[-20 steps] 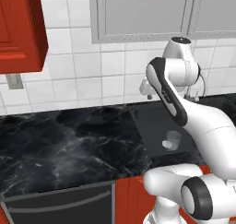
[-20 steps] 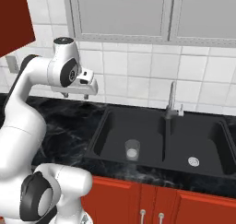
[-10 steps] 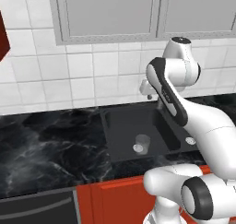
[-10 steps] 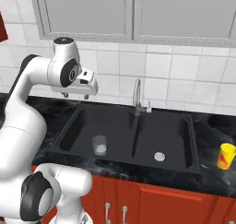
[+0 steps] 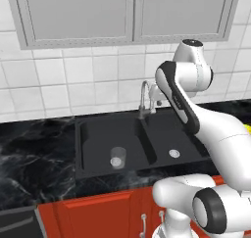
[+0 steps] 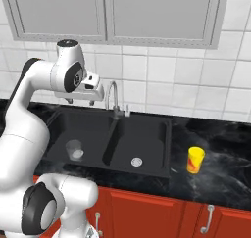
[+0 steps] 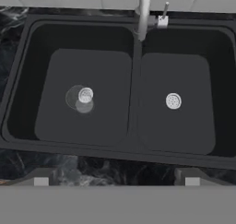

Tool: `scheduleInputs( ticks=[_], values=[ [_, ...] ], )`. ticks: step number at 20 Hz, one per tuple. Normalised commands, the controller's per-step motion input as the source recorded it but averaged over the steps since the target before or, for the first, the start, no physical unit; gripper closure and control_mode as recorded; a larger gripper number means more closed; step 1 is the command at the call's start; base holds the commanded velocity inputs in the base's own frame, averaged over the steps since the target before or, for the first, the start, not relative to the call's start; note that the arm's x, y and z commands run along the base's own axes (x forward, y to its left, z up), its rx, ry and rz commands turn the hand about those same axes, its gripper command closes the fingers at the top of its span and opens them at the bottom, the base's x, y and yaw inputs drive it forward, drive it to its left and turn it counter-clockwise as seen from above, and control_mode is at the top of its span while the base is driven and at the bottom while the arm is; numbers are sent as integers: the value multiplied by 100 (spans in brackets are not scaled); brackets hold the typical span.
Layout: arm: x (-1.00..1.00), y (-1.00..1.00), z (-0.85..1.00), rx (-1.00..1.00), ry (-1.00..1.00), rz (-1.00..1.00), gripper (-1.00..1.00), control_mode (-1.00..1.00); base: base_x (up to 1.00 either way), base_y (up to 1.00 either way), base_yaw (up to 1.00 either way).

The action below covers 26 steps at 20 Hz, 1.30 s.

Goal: Move any existing items from the left basin to the right basin for drying. Then move the cup from the counter to the left basin of the sink for washing.

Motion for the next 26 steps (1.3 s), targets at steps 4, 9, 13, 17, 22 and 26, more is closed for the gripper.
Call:
scheduleInputs(
  ticks=[4,9,13,17,22,26],
  values=[
    [0,0,0,0,0,0,-100,100,3,-58,-2],
    [0,0,0,0,0,0,-100,100,39,-28,-3],
    [0,0,0,0,0,0,-100,100,57,-8,-2],
    [0,0,0,0,0,0,-100,100,49,-2,-2],
    [0,0,0,0,0,0,-100,100,5,-2,0],
    [0,0,0,0,0,0,-100,100,0,0,0]
  ],
)
